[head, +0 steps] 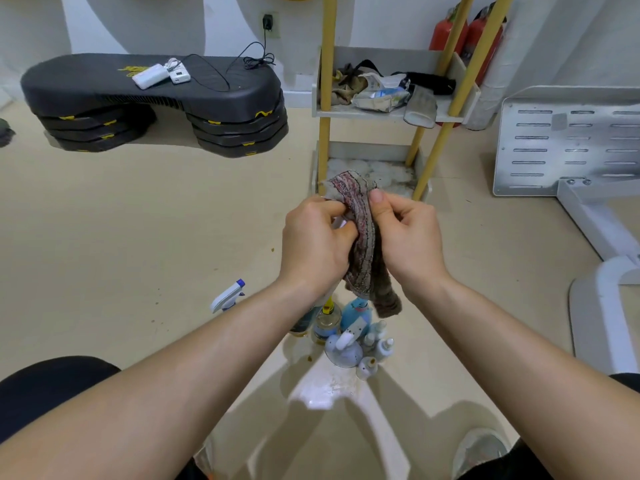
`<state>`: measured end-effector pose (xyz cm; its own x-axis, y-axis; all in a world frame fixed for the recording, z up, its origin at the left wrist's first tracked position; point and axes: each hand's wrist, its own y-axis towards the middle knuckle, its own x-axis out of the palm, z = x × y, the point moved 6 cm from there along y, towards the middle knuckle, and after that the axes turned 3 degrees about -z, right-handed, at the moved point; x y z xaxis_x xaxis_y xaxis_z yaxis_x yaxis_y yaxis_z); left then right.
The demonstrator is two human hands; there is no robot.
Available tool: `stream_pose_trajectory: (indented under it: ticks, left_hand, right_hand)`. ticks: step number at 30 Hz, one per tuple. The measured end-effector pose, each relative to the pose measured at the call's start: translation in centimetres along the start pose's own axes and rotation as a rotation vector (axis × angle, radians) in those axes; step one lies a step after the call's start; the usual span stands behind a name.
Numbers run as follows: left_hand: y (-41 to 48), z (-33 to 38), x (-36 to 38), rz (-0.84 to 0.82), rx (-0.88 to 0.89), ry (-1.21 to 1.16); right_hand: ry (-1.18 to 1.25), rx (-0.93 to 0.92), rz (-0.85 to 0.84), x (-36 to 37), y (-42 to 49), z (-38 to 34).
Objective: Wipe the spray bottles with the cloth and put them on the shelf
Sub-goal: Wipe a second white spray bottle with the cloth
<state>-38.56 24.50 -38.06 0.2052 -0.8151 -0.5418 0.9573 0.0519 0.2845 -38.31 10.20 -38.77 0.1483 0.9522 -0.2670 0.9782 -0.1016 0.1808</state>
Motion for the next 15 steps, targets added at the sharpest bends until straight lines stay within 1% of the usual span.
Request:
stream_pose_trajectory:
  ticks: [1,3,4,6,9,10,12,13,15]
  left_hand:
    - [-0.1,-0.2,0.0,0.004,-0.001,-0.005]
    - [-0.2,-0.5,0.0,0.002,-0.004,0.002]
    - [-0.3,-0.5,-0.1,0.002,-0.006,0.010]
    - [-0.3,-0.3,-0.2,0.021,0.003,0.038]
    - [0.2,0.5,-0.5,0.052,0.013,0.047]
    - [0.4,0.5,-0.5,0.032,0.008,-0.025]
    - [0.5,0.2,-0.6,-0.048,-0.035,-0.247]
    - [0.6,-0.1,-0.8,-0.082,-0.044,-0.306]
    - [0.6,-1.0,-0.9,-0.177,-0.073,-0.289]
  right_hand:
    - [0.006,-0.009,-0.037,0.2,0.0,-0.1]
    - [-0.120,-0.049,-0.091,0.4,-0.1,-0.4]
    - [-0.189,-0.071,-0.103,0.5,-0.1,-0.7]
    - [-0.230,-0.091,-0.086,0.5,0.0,-1.3]
    - [-0.169,-0.078,0.017,-0.8,0.9,-2.1]
    - [-0.131,-0.073,0.044,-1.3,1.2,-2.3]
    - [-0.051,-0.059,0.075,-2.2,1.9,-2.6]
    - [-0.022,-0.046,0.082,-2.6,2.1,-2.5]
    - [0.026,-0.012,0.086,-3.3,2.5,-2.2]
